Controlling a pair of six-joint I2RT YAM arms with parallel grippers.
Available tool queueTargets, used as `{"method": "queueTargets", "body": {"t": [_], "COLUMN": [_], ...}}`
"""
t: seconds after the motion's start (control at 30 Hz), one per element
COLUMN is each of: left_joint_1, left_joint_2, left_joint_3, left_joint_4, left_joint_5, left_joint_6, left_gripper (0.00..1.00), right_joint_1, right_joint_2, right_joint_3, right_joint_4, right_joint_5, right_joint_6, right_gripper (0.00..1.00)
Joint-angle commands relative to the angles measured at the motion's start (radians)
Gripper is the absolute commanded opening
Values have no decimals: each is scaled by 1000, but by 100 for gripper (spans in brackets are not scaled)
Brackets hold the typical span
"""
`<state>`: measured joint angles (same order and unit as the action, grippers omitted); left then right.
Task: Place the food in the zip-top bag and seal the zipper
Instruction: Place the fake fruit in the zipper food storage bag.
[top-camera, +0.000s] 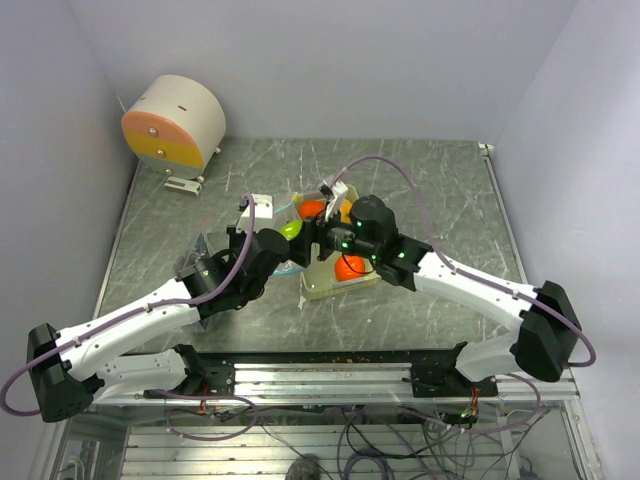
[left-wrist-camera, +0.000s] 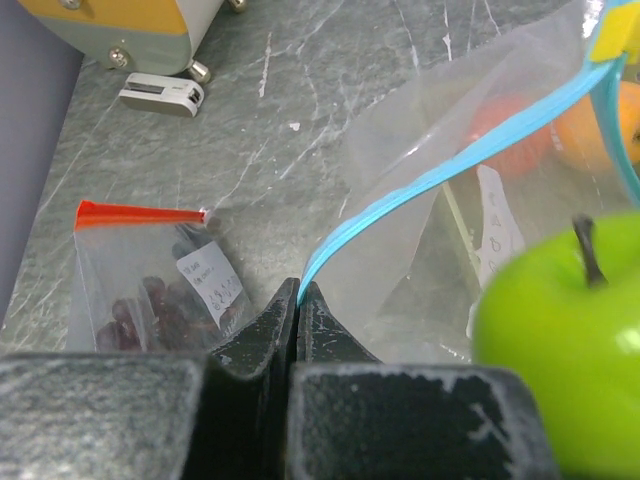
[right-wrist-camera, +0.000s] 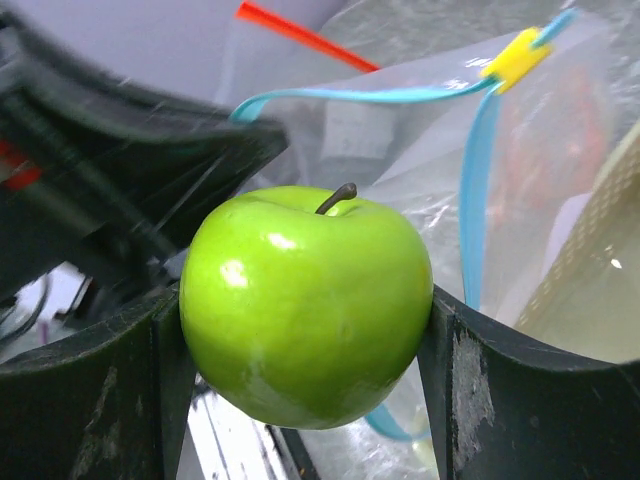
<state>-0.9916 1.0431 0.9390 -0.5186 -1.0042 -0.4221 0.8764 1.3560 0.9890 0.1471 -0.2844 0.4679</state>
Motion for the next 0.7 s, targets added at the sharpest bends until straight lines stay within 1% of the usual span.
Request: {"method": "queueTargets", "body": {"t": [0.0,0.03,0.07,0.1,0.17,0.2,0.37,0.47,0.6,0.67], "left_joint_1": [4,5,5,5,4,4,4,5,5,5], "left_joint_2": [-28,-30,-32,-35,-42,-46,-38,-24,-13,-15], "left_joint_3": [2,5,7,10,8,6,5,9,21,25], "left_joint_4": [33,28,24,22,22,24,26,16,-10,-14], "left_joint_5": [20,19,18,18,21,20,19,11,-9,-12], "left_joint_6": [8,7,5,5,6,8,6,1,-12,-12], "left_gripper": [7,7,7,7,7,7,7,7,7,7], "right_joint_1": [12,14,15,16,16,18,21,24,23,21], "right_joint_2": [59,80,94,106,118,117,92,39,-59,-105], "right_joint_3": [107,135,155,165,173,170,162,141,87,61], "right_joint_4": [-43,-91,-129,-147,-157,-149,-142,-140,-173,-226], "right_joint_5": [198,262,309,337,343,339,317,315,429,528], "right_joint_6": [1,7,11,13,8,7,-2,-13,0,24], "right_gripper": [62,65,72,81,95,99,100,100,100,99]}}
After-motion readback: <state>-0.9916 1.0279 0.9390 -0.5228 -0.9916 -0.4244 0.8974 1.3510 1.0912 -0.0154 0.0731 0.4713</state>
